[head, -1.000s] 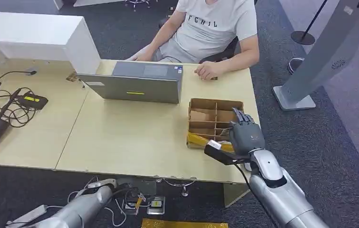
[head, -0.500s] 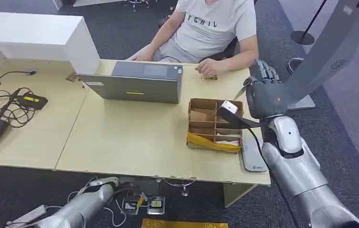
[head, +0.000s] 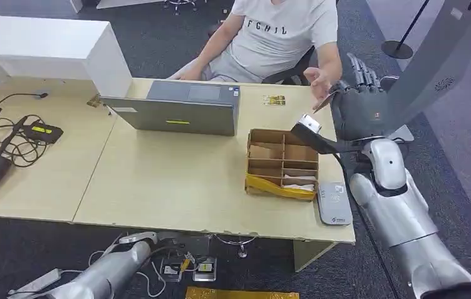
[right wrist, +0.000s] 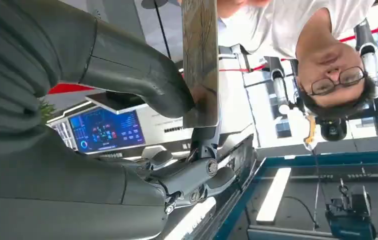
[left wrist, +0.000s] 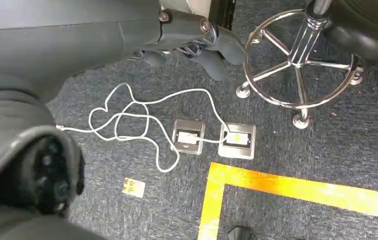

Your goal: Pass the card to the sensor for recognition and then transmit it.

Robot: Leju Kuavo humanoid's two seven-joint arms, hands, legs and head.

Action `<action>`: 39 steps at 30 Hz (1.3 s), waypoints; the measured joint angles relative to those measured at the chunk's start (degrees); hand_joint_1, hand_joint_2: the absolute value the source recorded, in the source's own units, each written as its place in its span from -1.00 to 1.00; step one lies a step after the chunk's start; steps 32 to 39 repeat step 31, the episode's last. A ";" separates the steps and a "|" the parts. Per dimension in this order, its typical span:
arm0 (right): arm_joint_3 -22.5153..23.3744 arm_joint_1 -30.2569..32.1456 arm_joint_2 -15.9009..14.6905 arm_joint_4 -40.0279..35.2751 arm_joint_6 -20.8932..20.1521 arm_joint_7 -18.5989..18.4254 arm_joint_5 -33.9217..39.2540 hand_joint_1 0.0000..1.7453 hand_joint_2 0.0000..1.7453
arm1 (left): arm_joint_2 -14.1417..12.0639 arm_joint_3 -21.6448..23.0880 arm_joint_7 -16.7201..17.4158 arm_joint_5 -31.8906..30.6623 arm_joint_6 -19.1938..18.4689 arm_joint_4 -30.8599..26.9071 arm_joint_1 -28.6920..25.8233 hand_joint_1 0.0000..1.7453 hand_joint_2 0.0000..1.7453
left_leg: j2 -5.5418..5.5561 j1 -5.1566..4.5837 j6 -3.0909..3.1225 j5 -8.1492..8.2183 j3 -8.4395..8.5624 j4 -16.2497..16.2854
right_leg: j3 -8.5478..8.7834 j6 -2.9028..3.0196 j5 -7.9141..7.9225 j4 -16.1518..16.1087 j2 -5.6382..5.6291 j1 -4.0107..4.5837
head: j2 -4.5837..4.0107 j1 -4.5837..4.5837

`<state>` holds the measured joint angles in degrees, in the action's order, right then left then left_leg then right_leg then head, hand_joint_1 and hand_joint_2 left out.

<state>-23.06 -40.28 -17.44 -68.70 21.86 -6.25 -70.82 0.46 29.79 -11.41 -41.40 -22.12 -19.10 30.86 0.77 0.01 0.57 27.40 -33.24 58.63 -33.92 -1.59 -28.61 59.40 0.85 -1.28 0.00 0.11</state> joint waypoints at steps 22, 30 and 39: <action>-1.11 -6.38 5.46 12.09 2.60 1.71 -2.14 1.00 1.00 | 1.77 0.11 0.19 -1.46 -0.66 0.02 0.23 -1.00 -1.00 | 0.17 -0.01 0.02 -0.03 -0.11 0.00 | -0.01 0.00 0.00 0.00 0.17 -0.01 | 0.00 0.00; -1.81 -8.76 7.37 22.92 4.87 0.81 -2.40 -0.60 1.00 | 2.47 0.11 1.18 -1.44 -0.59 0.11 0.34 -1.00 -1.00 | 0.44 -0.02 0.04 -0.07 -0.20 0.00 | 0.02 0.00 0.00 -0.12 0.45 -0.02 | 0.00 0.00; -1.86 -8.79 7.48 23.76 4.94 0.79 -2.40 -0.46 1.00 | 2.47 0.11 1.18 -1.44 -0.59 0.13 0.34 -1.00 -1.00 | 0.44 -0.02 0.05 -0.07 -0.21 0.00 | 0.03 0.00 0.00 -0.14 0.45 -0.02 | 0.00 0.00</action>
